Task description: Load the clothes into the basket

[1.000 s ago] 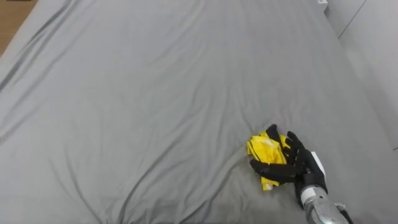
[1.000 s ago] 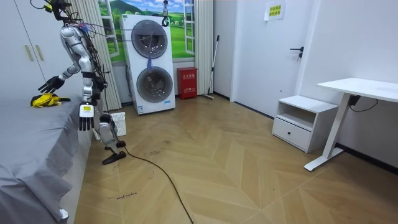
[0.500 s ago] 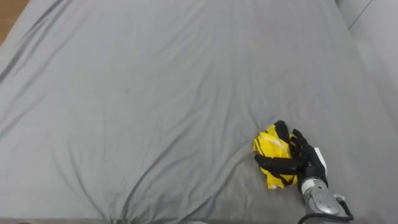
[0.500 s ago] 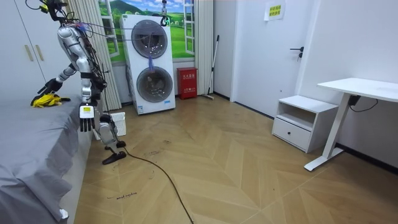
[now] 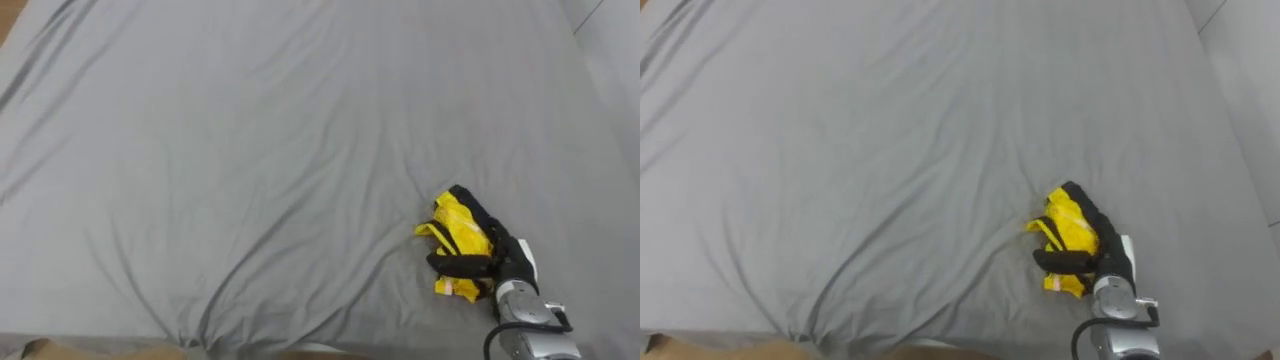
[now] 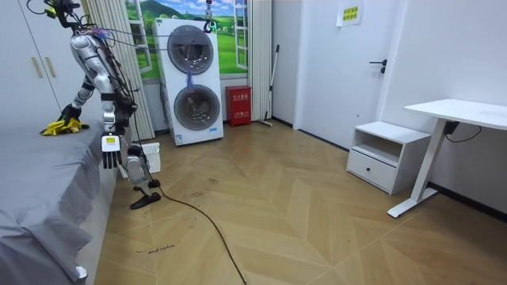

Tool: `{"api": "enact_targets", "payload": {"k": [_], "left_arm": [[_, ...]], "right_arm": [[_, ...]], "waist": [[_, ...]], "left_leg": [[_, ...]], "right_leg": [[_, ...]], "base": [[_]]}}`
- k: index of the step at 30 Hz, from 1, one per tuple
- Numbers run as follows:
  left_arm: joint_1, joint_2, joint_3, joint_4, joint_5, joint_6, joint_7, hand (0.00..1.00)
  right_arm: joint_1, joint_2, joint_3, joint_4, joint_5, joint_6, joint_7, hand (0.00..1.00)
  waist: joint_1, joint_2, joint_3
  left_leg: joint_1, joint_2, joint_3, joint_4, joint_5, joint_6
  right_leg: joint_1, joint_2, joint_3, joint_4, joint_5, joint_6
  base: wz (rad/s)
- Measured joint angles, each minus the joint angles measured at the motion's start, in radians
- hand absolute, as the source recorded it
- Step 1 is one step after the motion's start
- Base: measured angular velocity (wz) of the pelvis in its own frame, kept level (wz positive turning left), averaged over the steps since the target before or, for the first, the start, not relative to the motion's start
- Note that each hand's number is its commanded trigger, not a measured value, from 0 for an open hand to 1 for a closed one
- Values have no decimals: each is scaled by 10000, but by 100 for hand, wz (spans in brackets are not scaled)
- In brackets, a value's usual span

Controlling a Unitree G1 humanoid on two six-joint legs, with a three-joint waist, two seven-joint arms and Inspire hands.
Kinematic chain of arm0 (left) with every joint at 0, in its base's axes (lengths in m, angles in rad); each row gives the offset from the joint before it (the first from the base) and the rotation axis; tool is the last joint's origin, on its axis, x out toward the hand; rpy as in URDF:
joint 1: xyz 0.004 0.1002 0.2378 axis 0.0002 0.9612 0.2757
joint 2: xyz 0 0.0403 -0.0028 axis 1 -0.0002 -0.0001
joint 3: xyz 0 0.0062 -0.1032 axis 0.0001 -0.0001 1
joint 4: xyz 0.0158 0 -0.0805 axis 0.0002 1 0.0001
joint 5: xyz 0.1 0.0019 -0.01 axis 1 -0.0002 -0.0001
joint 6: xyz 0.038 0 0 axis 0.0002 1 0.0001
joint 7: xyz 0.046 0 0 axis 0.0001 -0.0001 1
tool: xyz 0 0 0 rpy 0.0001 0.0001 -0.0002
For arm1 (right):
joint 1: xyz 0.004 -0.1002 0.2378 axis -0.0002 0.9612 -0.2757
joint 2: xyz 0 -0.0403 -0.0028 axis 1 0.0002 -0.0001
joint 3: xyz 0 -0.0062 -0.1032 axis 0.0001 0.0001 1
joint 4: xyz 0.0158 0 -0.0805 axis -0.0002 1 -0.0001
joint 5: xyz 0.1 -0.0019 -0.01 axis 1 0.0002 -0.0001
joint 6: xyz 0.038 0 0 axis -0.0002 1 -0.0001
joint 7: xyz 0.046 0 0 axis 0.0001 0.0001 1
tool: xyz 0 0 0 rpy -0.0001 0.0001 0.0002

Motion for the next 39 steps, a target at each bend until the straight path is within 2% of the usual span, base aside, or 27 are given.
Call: {"api": "enact_targets", "payload": {"k": [5,10,12,19,28,39], "left_arm": [[-87,1,-17,3,1,51,-49,0],[-176,11,-127,6,-6,42,-49,0],[-342,15,-328,8,-2,35,-49,0],[-428,72,-571,0,-7,33,-48,0],[-427,151,-770,18,-27,-171,-47,0],[-272,185,-732,10,-23,-191,-26,0]], "right_arm": [[-136,-49,-12,162,-18,-9,-440,100],[-239,-350,-77,641,-79,-83,-620,100],[-242,-426,21,841,-76,-82,-618,100],[-261,-420,509,1145,-69,-16,-392,100],[-162,-411,730,1242,-49,-196,-388,100],[518,-403,499,842,899,-197,223,100]], "waist": [[28,23,0],[87,21,1],[219,18,1],[279,13,5],[281,-25,26],[178,-148,-28]], "left_leg": [[-274,2,1,11,34,-5],[-281,-7,6,-9,33,-4],[-281,-4,44,-67,34,-5],[-296,-12,0,-106,40,-15],[-295,-17,-118,-111,40,-16],[104,-20,-154,-161,40,-16]], "right_leg": [[-298,2,-2,22,4,-6],[-341,-4,-5,22,3,-5],[-369,3,-4,20,3,-5],[-364,-10,-216,14,3,-6],[-306,-14,-465,-19,4,-6],[102,-10,-472,-37,3,-5]], "base": [[0],[-2],[-5],[1],[3],[1]]}}
